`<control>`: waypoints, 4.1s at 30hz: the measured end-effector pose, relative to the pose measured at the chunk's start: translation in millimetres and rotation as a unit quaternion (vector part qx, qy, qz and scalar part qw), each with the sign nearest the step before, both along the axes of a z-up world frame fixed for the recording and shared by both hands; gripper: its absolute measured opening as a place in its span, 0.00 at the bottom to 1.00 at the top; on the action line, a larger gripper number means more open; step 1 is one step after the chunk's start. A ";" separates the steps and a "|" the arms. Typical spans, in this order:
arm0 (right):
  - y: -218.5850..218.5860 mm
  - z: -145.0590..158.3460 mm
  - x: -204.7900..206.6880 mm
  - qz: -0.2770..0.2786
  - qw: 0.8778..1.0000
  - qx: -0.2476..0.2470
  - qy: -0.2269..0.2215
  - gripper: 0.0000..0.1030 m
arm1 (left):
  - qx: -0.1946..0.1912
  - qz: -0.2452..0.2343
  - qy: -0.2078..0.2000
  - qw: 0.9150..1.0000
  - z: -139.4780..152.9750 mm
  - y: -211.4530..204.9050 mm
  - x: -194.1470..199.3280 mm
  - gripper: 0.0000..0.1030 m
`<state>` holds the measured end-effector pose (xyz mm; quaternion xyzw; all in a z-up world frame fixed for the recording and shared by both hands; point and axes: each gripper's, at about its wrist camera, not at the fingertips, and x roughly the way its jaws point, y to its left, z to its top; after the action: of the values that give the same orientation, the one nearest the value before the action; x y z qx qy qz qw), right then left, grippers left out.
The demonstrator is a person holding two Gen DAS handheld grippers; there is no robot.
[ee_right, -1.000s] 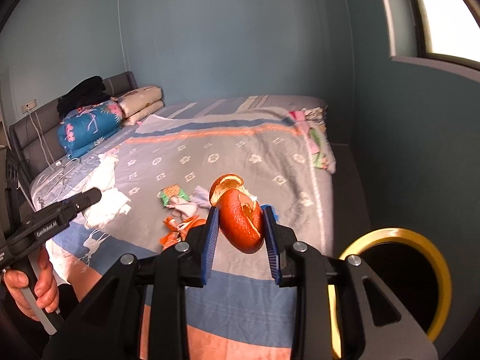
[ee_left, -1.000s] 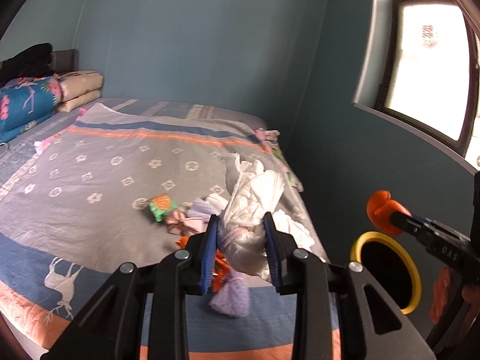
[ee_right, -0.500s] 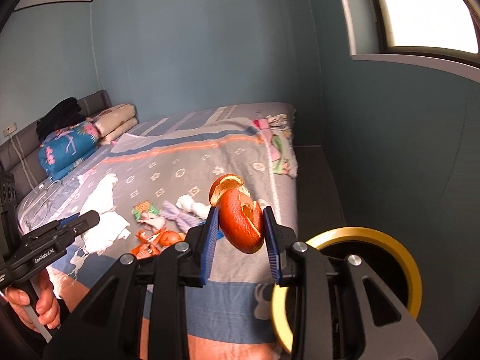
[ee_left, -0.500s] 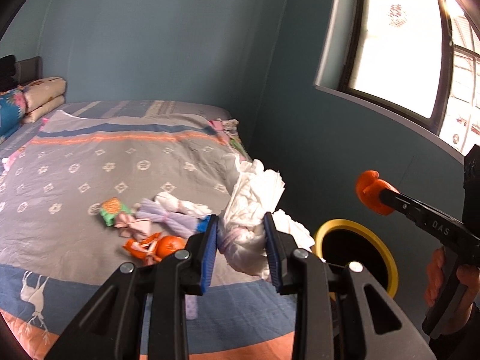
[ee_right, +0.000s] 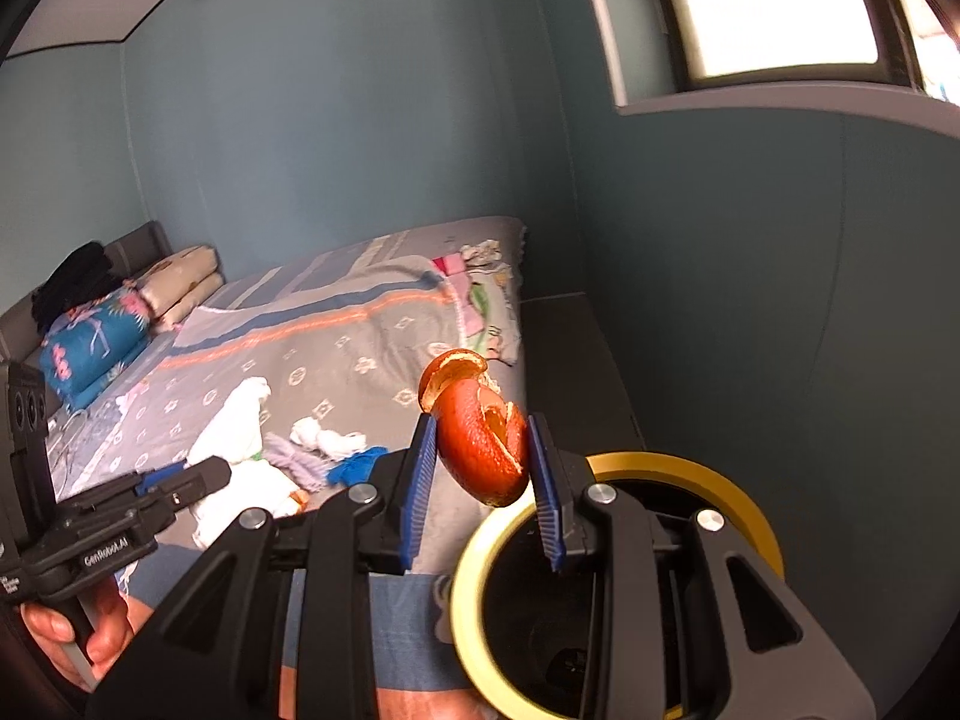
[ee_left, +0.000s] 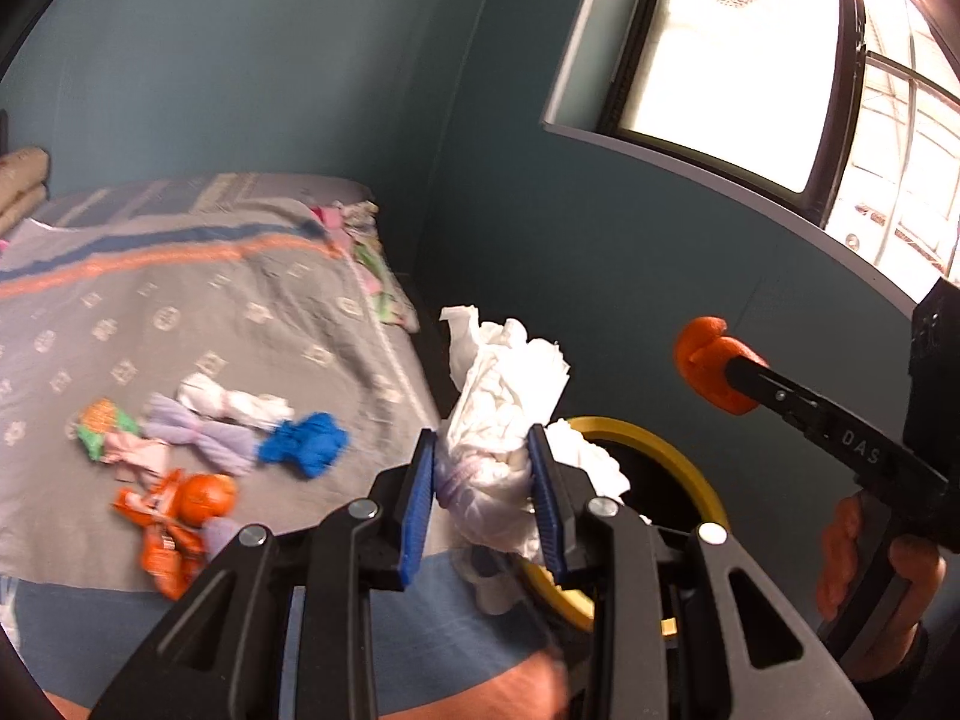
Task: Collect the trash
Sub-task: 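Carry the orange peel and white tissue over the bin with both grippers, then open both grippers to drop the peel and tissue into the bin, then grasp the purple foam net with the right gripper while the left approaches the green packet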
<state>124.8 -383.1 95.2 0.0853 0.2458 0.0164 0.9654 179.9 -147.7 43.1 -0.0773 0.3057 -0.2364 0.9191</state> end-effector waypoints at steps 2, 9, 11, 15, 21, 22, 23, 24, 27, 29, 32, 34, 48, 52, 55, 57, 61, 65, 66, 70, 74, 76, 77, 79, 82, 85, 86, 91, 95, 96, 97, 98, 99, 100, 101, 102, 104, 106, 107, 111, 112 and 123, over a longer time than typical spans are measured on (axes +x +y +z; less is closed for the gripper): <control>-11.8 -4.5 0.7 -0.010 1.000 0.008 0.004 0.29 | -0.003 -0.010 0.006 1.000 -5.6 -11.5 2.7 0.28; -51.5 -29.4 7.9 -0.053 0.997 0.038 0.029 0.29 | 0.000 -0.045 0.017 0.999 -24.5 -57.2 16.7 0.28; -60.5 -38.1 12.2 -0.061 0.996 0.048 0.041 0.29 | 0.000 -0.052 0.025 0.998 -33.9 -69.6 21.8 0.28; -73.3 -55.0 18.7 -0.071 0.994 0.053 0.059 0.29 | 0.009 -0.065 0.039 0.997 -52.2 -90.5 28.1 0.28; -87.2 -77.6 25.5 -0.079 0.992 0.064 0.079 0.31 | 0.017 -0.074 0.073 0.994 -81.9 -111.5 39.3 0.30; -90.1 -81.8 28.0 -0.081 0.991 0.063 0.083 0.31 | 0.016 -0.077 0.078 0.994 -85.1 -113.5 40.6 0.31; -91.2 -84.7 29.0 -0.082 0.991 0.064 0.086 0.32 | 0.016 -0.081 0.082 0.993 -87.4 -115.0 41.7 0.35; -92.7 -87.9 31.0 -0.083 0.990 0.065 0.090 0.35 | 0.018 -0.084 0.084 0.993 -89.8 -116.3 42.3 0.37; -98.4 -93.2 32.8 -0.089 0.989 0.070 0.093 0.40 | 0.018 -0.087 0.079 0.993 -91.1 -115.6 40.2 0.52; -101.6 -93.3 30.0 -0.097 0.989 0.073 0.089 0.42 | 0.013 -0.085 0.076 0.993 -89.6 -111.5 38.4 0.63; -108.9 -93.2 27.5 -0.107 0.987 0.079 0.085 0.44 | 0.008 -0.079 0.070 0.994 -85.0 -101.8 36.2 0.74; -109.3 -91.0 29.8 -0.112 0.987 0.085 0.084 0.46 | 0.018 -0.071 0.055 0.996 -81.0 -95.0 33.5 0.77; -56.9 -69.7 38.6 -0.060 0.993 0.080 0.066 0.60 | 0.048 0.017 0.022 0.998 -64.8 -13.3 33.8 0.87; -25.2 -61.7 47.3 -0.029 0.995 0.071 0.060 0.61 | 0.046 0.047 0.021 0.998 -61.3 17.8 37.1 0.87; -1.5 -57.5 54.0 -0.007 0.996 0.064 0.057 0.61 | 0.047 0.070 0.015 0.996 -57.5 39.8 40.5 0.87; 13.6 -55.2 57.8 0.008 0.996 0.063 0.055 0.61 | 0.044 0.087 0.013 0.995 -55.0 56.1 42.9 0.88; 46.4 -48.6 64.4 0.035 0.996 0.057 0.051 0.61 | 0.035 0.120 0.016 0.992 -53.2 88.7 48.9 0.88; 77.7 -47.2 70.1 0.060 0.996 0.052 0.050 0.61 | 0.034 0.154 0.016 0.987 -54.1 120.9 56.0 0.88; 88.4 -48.9 73.0 0.068 0.995 0.051 0.048 0.61 | 0.034 0.169 0.016 0.985 -54.6 133.1 59.4 0.88; 121.7 -55.0 80.4 0.092 0.993 0.046 0.052 0.61 | 0.028 0.206 0.023 0.978 -57.6 169.7 71.2 0.88; 152.2 -64.8 90.3 0.117 0.990 0.046 0.067 0.61 | 0.027 0.239 0.033 0.970 -65.3 206.3 85.8 0.88; 169.9 -72.5 99.4 0.129 0.987 0.048 0.080 0.61 | 0.029 0.252 0.038 0.967 -70.4 221.3 92.2 0.88; 175.5 -75.8 101.1 0.133 0.987 0.046 0.084 0.61 | 0.030 0.257 0.040 0.965 -73.1 227.2 95.1 0.88; 191.0 -83.8 107.6 0.143 0.984 0.040 0.096 0.61 | 0.031 0.270 0.048 0.961 -80.8 242.1 103.5 0.88; 215.4 -99.9 116.8 0.160 0.980 0.035 0.115 0.61 | 0.032 0.284 0.060 0.956 -93.7 260.3 112.9 0.88; 231.6 -116.7 122.2 0.170 0.976 0.023 0.133 0.61 | 0.037 0.294 0.073 0.952 -109.2 273.9 124.7 0.88; 239.9 -123.0 124.1 0.174 0.975 0.015 0.139 0.61 | 0.040 0.297 0.078 0.951 -113.8 277.5 128.4 0.88; 264.8 -159.3 135.2 0.197 0.964 -0.005 0.180 0.61 | 0.044 0.307 0.101 0.945 -138.3 294.4 149.3 0.88; 279.3 -184.5 141.5 0.211 0.956 -0.020 0.205 0.61 | 0.053 0.313 0.114 0.941 -154.0 303.8 168.7 0.88; 281.4 -189.3 143.0 0.212 0.954 -0.022 0.209 0.61 | 0.053 0.314 0.117 0.941 -156.3 305.3 172.0 0.88; 283.6 -194.9 145.1 0.214 0.953 -0.025 0.215 0.61 | 0.055 0.315 0.120 0.940 -159.8 306.9 176.3 0.88; 285.3 -200.4 147.1 0.216 0.951 -0.025 0.220 0.61 | 0.058 0.318 0.123 0.938 -163.7 309.2 182.1 0.88; 285.9 -204.1 148.6 0.217 0.949 -0.024 0.226 0.61 | 0.060 0.318 0.125 0.938 -166.0 310.9 185.8 0.88; 287.0 -210.1 151.5 0.219 0.947 -0.020 0.235 0.61 | 0.062 0.318 0.129 0.937 -170.0 313.5 192.7 0.88; 287.1 -212.7 153.3 0.220 0.946 -0.020 0.240 0.60 | 0.064 0.319 0.132 0.937 -173.1 314.4 197.7 0.88; 287.2 -215.0 154.8 0.220 0.945 -0.020 0.243 0.60 | 0.066 0.318 0.134 0.936 -175.7 314.1 201.3 0.88; 289.0 -220.6 157.3 0.224 0.942 -0.023 0.249 0.60 | 0.078 0.308 0.136 0.938 -181.6 309.4 210.4 0.88; 291.7 -224.6 158.4 0.229 0.939 -0.028 0.255 0.56 | 0.088 0.302 0.133 0.940 -185.1 305.0 217.1 0.88; 293.7 -227.2 158.7 0.232 0.937 -0.034 0.259 0.54 | 0.090 0.297 0.132 0.941 -186.8 302.9 220.8 0.88; 298.1 -236.9 161.5 0.238 0.930 -0.038 0.278 0.47 | 0.103 0.283 0.137 0.944 -197.5 297.4 235.5 0.87; 299.7 -239.2 161.6 0.241 0.928 -0.041 0.282 0.47 | 0.102 0.280 0.138 0.944 -198.8 296.6 236.7 0.83; 310.7 -249.3 159.4 0.260 0.917 -0.057 0.298 0.25 | 0.096 0.248 0.134 0.955 -200.6 283.4 237.9 0.18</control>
<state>284.2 -72.4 -154.1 -0.0360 0.5359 0.2266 0.8125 417.8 135.7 -157.5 -0.0934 0.4184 0.0422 0.9025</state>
